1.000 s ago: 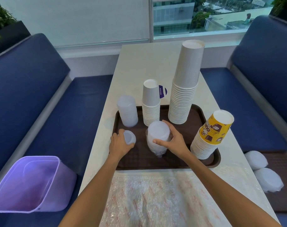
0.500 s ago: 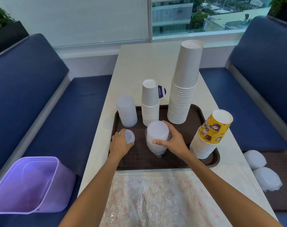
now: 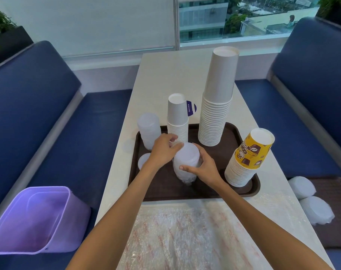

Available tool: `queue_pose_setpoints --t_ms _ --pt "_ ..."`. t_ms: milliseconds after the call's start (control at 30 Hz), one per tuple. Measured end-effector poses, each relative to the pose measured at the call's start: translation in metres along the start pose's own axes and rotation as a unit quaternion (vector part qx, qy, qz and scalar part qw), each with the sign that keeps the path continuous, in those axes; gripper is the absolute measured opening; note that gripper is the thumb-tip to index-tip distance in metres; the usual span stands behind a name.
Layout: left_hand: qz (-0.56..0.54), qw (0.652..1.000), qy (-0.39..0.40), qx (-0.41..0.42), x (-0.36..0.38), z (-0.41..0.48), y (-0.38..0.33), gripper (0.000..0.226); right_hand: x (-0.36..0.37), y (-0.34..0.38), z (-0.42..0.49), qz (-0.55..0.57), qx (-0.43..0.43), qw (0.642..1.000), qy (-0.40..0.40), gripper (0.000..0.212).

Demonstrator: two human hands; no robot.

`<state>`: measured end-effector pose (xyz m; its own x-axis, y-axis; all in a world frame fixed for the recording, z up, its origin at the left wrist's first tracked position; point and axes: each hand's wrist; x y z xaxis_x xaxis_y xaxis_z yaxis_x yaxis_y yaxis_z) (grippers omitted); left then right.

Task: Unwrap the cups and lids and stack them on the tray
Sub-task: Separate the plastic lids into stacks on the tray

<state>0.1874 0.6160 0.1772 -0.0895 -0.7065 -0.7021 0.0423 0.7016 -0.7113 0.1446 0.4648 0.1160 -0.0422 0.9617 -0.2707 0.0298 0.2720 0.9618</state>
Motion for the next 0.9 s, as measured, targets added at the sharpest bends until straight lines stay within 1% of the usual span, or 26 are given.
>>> queue_pose_setpoints --t_ms 100,200,333,433,500,600,700,800,833,900 --pt "0.059 0.997 0.046 -0.018 0.005 0.006 -0.007 0.051 0.000 -0.001 0.000 0.000 0.001 1.000 -0.002 0.083" --pt "0.116 0.991 0.067 -0.013 0.007 0.006 -0.014 0.042 -0.001 -0.002 0.000 0.003 0.000 1.000 -0.004 0.083" --pt "0.134 0.990 0.053 -0.009 0.009 0.004 -0.017 0.036 -0.001 -0.003 0.000 0.002 0.001 1.000 -0.005 0.083" --pt "0.122 0.991 0.055 -0.014 0.008 0.004 -0.016 0.034 0.000 -0.004 0.000 0.000 0.006 1.000 -0.004 0.083" --pt "0.097 0.993 0.060 -0.016 0.006 0.004 -0.018 0.032 0.000 -0.004 0.000 -0.001 0.015 1.000 -0.004 0.084" --pt "0.021 0.997 0.069 -0.037 0.001 0.005 -0.022 0.023 0.000 -0.004 0.000 0.001 0.021 1.000 -0.003 0.086" --pt "-0.067 0.995 0.050 -0.053 -0.011 0.004 -0.023 0.019 -0.002 -0.001 0.000 0.003 0.014 1.000 0.008 0.086" --pt "-0.183 0.978 0.033 -0.099 -0.030 0.001 -0.012 0.021 -0.005 0.000 -0.001 -0.013 0.003 1.000 0.013 0.084" --pt "-0.202 0.972 0.025 -0.120 -0.036 0.000 -0.005 0.022 -0.005 0.000 -0.001 -0.016 -0.001 1.000 0.012 0.083" --pt "-0.205 0.964 -0.001 -0.167 -0.044 -0.001 0.016 0.024 -0.005 -0.001 0.000 -0.016 -0.003 1.000 0.010 0.083"
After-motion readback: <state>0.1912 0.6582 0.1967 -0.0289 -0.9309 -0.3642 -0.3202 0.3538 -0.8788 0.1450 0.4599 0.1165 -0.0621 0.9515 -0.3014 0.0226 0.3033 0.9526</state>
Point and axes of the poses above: each hand's wrist, its own z-axis towards the middle knuckle, its own x-axis out of the palm, y = z × x, and after that the axes turned 1 degree about z, right-handed
